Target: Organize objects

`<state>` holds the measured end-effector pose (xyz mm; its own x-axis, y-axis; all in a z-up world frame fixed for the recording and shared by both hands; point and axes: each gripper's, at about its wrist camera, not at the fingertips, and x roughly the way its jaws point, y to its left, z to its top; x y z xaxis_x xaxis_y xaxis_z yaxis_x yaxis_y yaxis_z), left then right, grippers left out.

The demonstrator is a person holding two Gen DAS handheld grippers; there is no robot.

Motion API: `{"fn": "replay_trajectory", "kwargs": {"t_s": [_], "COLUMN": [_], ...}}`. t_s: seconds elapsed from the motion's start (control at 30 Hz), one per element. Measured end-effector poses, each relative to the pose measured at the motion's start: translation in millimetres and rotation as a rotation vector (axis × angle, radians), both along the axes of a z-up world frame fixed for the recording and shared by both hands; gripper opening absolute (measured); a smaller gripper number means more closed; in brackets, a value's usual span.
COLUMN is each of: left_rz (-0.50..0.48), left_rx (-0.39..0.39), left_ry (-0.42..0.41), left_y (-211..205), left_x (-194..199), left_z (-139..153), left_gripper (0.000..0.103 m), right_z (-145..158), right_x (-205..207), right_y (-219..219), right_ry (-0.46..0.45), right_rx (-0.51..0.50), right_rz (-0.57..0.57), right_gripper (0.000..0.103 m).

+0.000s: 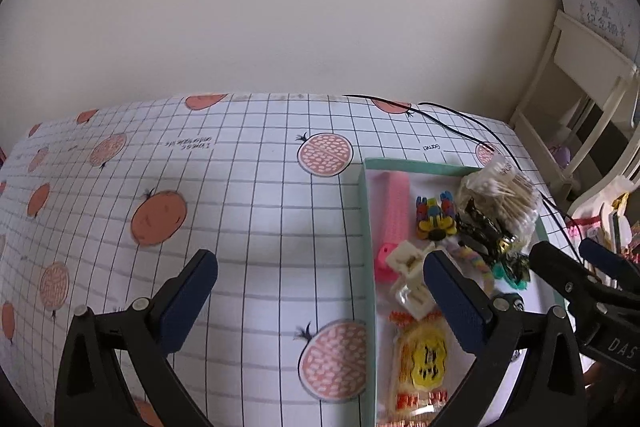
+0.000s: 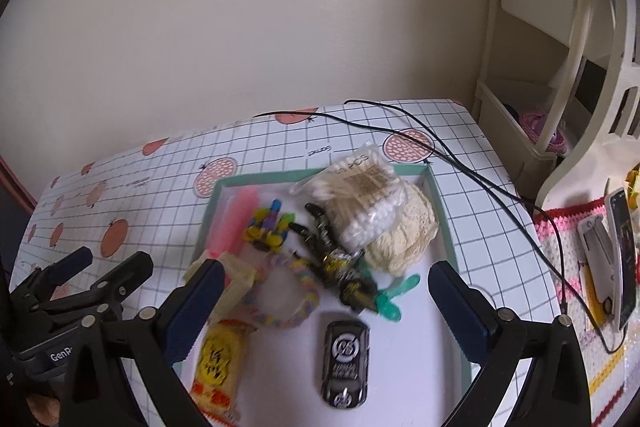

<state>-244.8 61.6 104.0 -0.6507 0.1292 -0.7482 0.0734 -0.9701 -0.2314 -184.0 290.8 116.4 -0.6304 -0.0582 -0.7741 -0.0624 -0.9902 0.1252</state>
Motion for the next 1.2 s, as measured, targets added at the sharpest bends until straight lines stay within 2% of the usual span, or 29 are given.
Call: {"fn": "replay_trajectory", "kwargs": {"t_s": [0.37, 0.7, 0.97, 1.0, 1.2], "left_rz": [0.039, 0.053, 0.063, 0.024, 0.029], "left_rx": [-0.016, -0.026, -0.07, -0.103, -0.107], "left_ry": [-0.006, -0.042, -0.065, -0.072, -0.092], "left_y": [-12, -21, -26, -26, -31], "left_x": [55, 108, 145, 148, 171], "left_z": [2, -12, -22, -23, -32], "left_gripper": [0.103, 0.103, 0.103, 0.103, 0.103], "right_z": [6, 3, -4, -5, -11], "right_x": [47, 89, 120, 122, 143], "right_y": [-14, -26, -34, -35, -42], "right_ry": [-0.013, -0.026, -0.04, -0.041, -0.044], "right_rx": [-0.001, -0.001, -0.014, -0.015, -0.015], "right_rz": [0.01, 0.029, 0.035, 0.034, 0.042], "right_gripper": [0.103, 0.103, 0.103, 0.103, 0.103]}}
